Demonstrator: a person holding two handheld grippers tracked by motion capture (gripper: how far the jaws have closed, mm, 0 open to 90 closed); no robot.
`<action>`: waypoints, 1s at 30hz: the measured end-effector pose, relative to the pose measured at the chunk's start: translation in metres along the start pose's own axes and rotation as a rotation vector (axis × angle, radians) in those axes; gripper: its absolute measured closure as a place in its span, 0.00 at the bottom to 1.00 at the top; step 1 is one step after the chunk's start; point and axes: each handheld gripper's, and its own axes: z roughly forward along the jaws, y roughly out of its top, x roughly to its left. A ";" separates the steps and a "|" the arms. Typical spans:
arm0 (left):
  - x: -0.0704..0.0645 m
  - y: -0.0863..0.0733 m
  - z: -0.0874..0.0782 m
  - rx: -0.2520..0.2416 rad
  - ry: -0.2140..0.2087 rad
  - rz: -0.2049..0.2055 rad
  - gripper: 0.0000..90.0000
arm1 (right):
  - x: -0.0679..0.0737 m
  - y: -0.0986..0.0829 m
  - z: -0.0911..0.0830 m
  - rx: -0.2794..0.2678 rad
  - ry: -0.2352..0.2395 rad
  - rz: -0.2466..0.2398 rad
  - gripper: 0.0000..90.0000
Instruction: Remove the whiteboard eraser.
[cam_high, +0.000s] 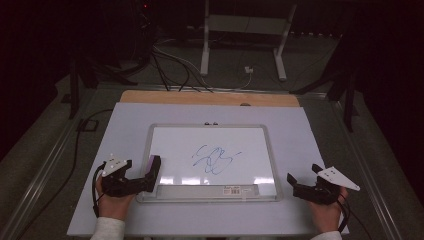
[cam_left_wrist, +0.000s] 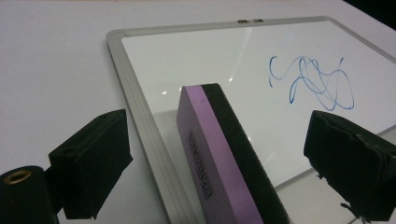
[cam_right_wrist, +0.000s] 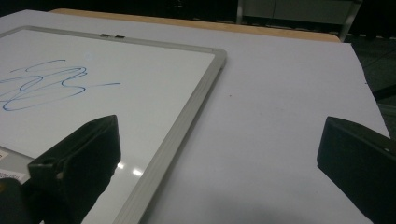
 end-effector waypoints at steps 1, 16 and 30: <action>0.000 0.000 0.001 0.003 0.000 0.001 0.09 | 0.000 0.000 0.000 0.000 0.000 0.000 0.00; -0.012 -0.007 0.011 0.076 0.017 0.003 0.26 | 0.004 0.000 0.002 0.015 -0.016 -0.045 0.00; -0.017 -0.013 0.015 0.129 0.050 0.022 0.52 | 0.008 0.000 0.003 0.020 -0.033 -0.088 0.00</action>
